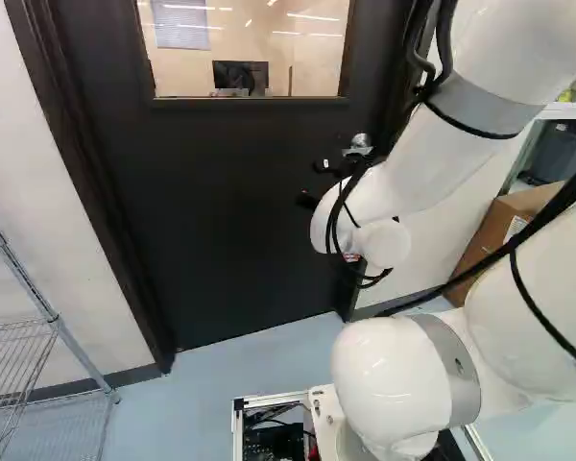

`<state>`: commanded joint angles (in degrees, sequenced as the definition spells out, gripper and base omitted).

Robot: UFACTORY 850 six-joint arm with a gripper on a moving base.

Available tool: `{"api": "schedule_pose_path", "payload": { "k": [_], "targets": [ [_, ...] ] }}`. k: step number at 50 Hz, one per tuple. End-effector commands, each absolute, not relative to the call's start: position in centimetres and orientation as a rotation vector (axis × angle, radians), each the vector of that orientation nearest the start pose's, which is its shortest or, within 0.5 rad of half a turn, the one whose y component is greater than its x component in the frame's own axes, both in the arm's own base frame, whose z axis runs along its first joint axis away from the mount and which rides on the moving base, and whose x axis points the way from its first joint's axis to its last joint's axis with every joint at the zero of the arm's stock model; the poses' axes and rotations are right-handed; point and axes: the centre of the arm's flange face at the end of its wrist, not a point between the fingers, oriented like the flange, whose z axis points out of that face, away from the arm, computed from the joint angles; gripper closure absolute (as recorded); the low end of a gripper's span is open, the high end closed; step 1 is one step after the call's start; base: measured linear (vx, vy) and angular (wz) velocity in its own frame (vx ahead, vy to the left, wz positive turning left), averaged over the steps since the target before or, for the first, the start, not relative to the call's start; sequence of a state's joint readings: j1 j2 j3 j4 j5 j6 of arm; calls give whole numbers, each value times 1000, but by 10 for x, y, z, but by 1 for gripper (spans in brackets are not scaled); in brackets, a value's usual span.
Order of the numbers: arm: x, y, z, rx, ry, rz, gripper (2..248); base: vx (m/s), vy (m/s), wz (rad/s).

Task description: Open the door and move inside

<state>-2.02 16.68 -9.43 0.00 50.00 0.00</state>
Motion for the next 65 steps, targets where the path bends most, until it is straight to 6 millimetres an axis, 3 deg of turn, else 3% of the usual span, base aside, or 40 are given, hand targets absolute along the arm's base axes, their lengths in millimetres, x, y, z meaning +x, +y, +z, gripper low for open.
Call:
{"api": "schedule_pose_path", "payload": {
  "k": [65],
  "targets": [
    [327, -20, 464, -2337, 71, -2160, 3, 0, 0, 0]
  ]
}}
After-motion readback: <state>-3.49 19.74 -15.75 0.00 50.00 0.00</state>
